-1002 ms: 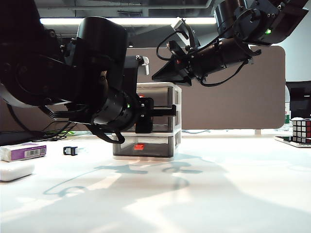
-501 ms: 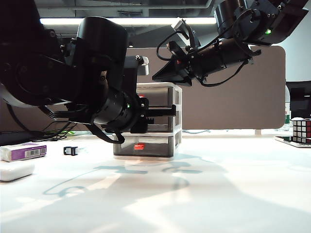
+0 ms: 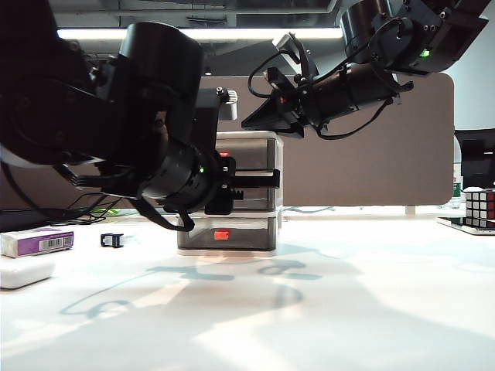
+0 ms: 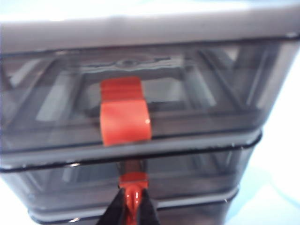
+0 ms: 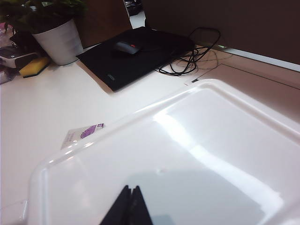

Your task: Open the second layer of the drawer on the table, pick up the earphone case on the table and put it in, and finally close the drawer.

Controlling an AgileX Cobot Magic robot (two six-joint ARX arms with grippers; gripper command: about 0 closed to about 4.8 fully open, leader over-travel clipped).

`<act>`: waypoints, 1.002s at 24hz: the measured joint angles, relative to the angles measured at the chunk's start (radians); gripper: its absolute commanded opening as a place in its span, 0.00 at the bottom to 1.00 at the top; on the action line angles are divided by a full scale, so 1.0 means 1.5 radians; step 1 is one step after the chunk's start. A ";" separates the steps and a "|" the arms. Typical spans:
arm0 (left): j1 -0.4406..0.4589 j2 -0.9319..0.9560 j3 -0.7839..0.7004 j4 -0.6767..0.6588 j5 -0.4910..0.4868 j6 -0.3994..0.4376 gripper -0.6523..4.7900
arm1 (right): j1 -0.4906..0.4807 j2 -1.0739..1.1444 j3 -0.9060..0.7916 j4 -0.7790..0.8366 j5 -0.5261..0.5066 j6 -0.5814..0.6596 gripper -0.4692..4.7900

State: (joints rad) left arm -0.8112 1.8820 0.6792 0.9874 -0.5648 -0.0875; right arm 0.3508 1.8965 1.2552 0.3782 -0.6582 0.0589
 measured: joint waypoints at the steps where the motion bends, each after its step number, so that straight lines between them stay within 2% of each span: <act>1: 0.000 -0.006 -0.013 0.007 0.002 -0.003 0.11 | 0.000 0.001 0.000 0.000 0.000 0.000 0.08; 7: -0.001 -0.033 -0.064 0.023 0.004 -0.057 0.11 | 0.000 0.005 0.000 -0.001 0.000 0.000 0.08; 12: -0.008 -0.046 -0.072 0.007 0.005 -0.060 0.11 | 0.001 0.006 0.000 -0.001 -0.006 0.000 0.08; 15: -0.008 -0.046 -0.072 0.007 0.009 -0.068 0.11 | 0.003 0.007 -0.001 0.009 -0.036 0.002 0.08; 24: -0.008 -0.046 -0.072 0.006 0.015 -0.075 0.11 | 0.055 0.009 0.013 0.017 -0.086 0.005 0.08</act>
State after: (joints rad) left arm -0.8238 1.8130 0.5705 0.9970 -0.5419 -0.2005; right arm 0.4332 1.9106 1.2751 0.4038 -0.7868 0.0666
